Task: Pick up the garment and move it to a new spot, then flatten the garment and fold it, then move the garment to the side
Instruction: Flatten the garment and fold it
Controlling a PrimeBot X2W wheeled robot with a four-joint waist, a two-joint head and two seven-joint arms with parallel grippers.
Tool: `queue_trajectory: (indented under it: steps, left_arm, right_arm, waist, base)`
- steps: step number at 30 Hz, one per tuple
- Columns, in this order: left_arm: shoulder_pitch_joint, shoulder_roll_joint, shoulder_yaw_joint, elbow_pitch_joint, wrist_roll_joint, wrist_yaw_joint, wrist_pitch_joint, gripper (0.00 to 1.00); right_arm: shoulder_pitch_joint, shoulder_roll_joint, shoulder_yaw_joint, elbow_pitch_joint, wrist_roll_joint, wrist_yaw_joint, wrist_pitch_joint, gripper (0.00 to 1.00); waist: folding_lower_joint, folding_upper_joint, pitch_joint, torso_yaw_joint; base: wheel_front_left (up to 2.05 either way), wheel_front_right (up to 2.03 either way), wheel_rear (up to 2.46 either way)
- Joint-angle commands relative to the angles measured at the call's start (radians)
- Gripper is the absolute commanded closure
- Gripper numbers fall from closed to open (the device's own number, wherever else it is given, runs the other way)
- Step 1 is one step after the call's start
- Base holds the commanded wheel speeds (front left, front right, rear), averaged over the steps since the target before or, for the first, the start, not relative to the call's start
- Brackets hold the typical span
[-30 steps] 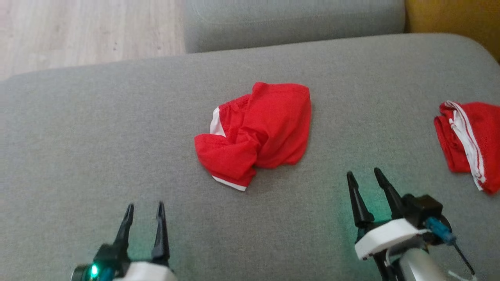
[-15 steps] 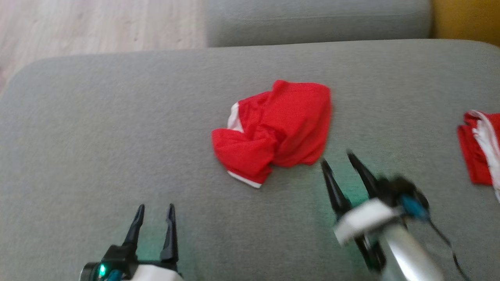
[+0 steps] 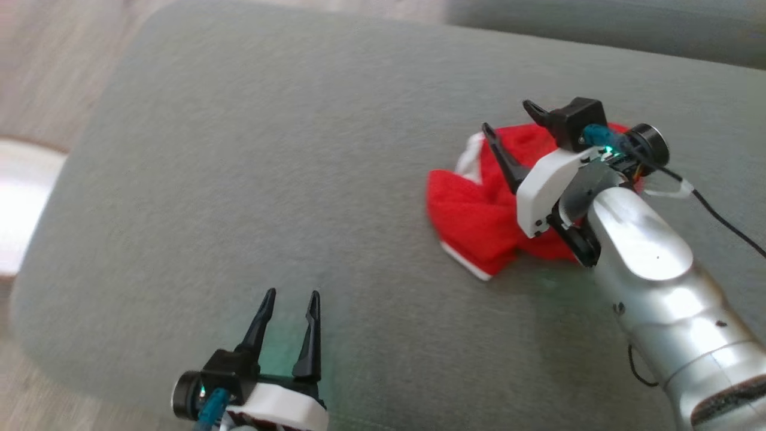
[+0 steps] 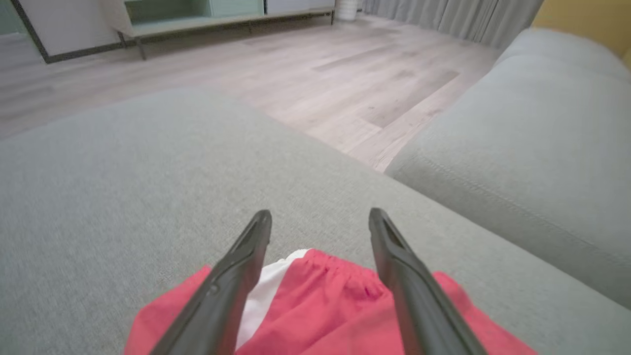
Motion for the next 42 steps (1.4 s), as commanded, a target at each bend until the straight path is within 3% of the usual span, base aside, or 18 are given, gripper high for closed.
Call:
queue_trajectory:
  steps: [1, 9, 16, 17, 18, 19, 26, 30, 36, 42]
  left_arm:
    - [-0.030, -0.001, 0.017, -0.029, -0.010, 0.009, -0.009, 0.00]
    - [-0.047, -0.001, -0.039, -0.033, -0.031, 0.012, -0.009, 0.00]
    - [-0.058, -0.001, -0.059, -0.036, -0.041, 0.019, -0.010, 0.00]
    - [-0.059, -0.001, -0.062, -0.036, -0.043, 0.020, -0.010, 0.00]
    - [-0.060, -0.001, -0.063, -0.035, -0.044, 0.021, -0.010, 0.00]
    - [-0.061, -0.001, -0.064, -0.033, -0.044, 0.021, -0.010, 0.00]
    - [-0.067, -0.001, -0.058, -0.017, -0.040, 0.017, -0.010, 0.00]
    - [-0.059, -0.001, -0.048, -0.013, -0.039, 0.016, -0.010, 0.00]
    - [-0.029, -0.001, -0.013, -0.011, -0.025, 0.013, -0.010, 0.00]
    - [0.010, -0.001, 0.041, -0.006, 0.003, 0.003, -0.010, 0.00]
  right_arm:
    - [-0.041, 0.005, 0.015, -0.008, 0.012, -0.001, 0.004, 0.00]
    - [-0.141, -0.034, 0.079, 0.175, -0.031, -0.001, 0.081, 0.00]
    - [-0.143, -0.012, 0.123, 0.297, -0.017, -0.001, 0.182, 0.00]
    - [-0.142, -0.008, 0.132, 0.302, -0.008, -0.001, 0.189, 0.11]
    - [-0.142, -0.003, 0.140, 0.305, 0.002, -0.001, 0.195, 0.60]
    - [-0.142, 0.001, 0.148, 0.306, 0.012, -0.001, 0.199, 1.00]
    - [-0.170, -0.005, 0.197, 0.289, 0.077, -0.001, 0.185, 1.00]
    - [-0.203, -0.007, 0.187, 0.257, 0.101, -0.001, 0.083, 1.00]
    - [-0.297, 0.036, 0.052, 0.201, 0.129, -0.001, -0.201, 1.00]
    - [-0.319, 0.069, -0.071, 0.105, 0.173, -0.001, -0.256, 1.00]
  waist:
    - [-0.0002, 0.0000, 0.047, 0.067]
    - [-0.0002, 0.0000, 0.084, 0.132]
    - [-0.0002, 0.0000, 0.092, 0.142]
    - [-0.0002, 0.0000, 0.091, 0.141]
    - [-0.0002, 0.0000, 0.089, 0.139]
    - [-0.0002, 0.0000, 0.086, 0.138]
    - [-0.0002, 0.0000, 0.061, 0.131]
    - [-0.0002, 0.0000, 0.043, 0.127]
    - [-0.0002, 0.0000, -0.009, 0.096]
    - [-0.0002, 0.0000, -0.078, 0.031]
  base:
    - [0.00, 0.00, 0.00]
    - [0.00, 0.00, 0.00]
    - [0.00, 0.00, 0.00]
    - [0.00, 0.00, 0.00]
    - [0.00, 0.00, 0.00]
    - [0.00, 0.00, 0.00]
    - [0.00, 0.00, 0.00]
    - [0.00, 0.00, 0.00]
    - [0.00, 0.00, 0.00]
    - [0.00, 0.00, 0.00]
